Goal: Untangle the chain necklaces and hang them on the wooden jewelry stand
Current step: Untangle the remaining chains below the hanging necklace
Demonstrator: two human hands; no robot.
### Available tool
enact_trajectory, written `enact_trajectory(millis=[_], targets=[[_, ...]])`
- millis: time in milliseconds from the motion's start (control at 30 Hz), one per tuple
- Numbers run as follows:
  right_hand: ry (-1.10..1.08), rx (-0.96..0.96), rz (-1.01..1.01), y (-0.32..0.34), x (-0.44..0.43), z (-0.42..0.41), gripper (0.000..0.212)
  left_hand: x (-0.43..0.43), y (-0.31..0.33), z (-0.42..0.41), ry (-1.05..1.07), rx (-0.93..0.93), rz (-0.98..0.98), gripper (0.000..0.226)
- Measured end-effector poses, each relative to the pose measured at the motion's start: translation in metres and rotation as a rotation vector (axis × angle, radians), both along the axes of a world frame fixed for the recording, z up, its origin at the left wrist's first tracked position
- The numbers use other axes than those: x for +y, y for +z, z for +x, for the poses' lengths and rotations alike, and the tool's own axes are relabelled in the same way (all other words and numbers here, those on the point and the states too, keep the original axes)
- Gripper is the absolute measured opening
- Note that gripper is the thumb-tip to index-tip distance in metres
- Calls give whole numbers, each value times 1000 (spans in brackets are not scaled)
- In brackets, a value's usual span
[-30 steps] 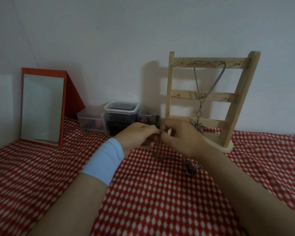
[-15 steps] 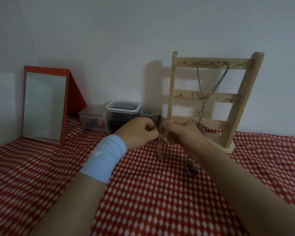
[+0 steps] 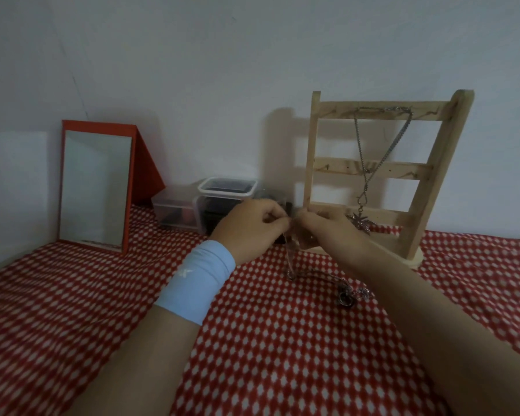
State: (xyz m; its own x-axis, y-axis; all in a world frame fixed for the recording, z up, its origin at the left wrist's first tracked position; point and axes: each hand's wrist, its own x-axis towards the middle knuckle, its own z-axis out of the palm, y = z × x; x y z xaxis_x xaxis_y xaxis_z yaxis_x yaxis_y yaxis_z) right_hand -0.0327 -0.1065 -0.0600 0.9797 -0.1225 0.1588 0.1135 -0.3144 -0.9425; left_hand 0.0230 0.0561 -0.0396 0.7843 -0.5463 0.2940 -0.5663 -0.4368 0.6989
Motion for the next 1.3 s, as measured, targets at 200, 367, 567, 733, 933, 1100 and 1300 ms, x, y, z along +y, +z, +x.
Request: enact_trajectory(millis=[200, 367, 567, 733, 933, 1100, 1300], targets=[[137, 69, 253, 2, -3, 1, 36, 8, 0, 1, -66, 550, -429, 34], [208, 1, 84, 0, 9, -4, 14, 16, 6, -10, -60, 218, -249, 21], [199, 12, 242, 5, 8, -4, 20, 26, 14, -9, 36, 140, -95, 31], [272, 74, 191, 12, 9, -9, 14, 32, 9, -13, -150, 649, -579, 36], [35, 6, -282, 5, 4, -4, 16, 33, 8, -11, -91, 663, -545, 24], [-75, 29, -301, 3, 1, -1, 17, 34, 13, 2, 167, -241, 149, 32], [-15, 147, 135, 10, 11, -7, 44, 35, 11, -3, 225, -152, 453, 68]])
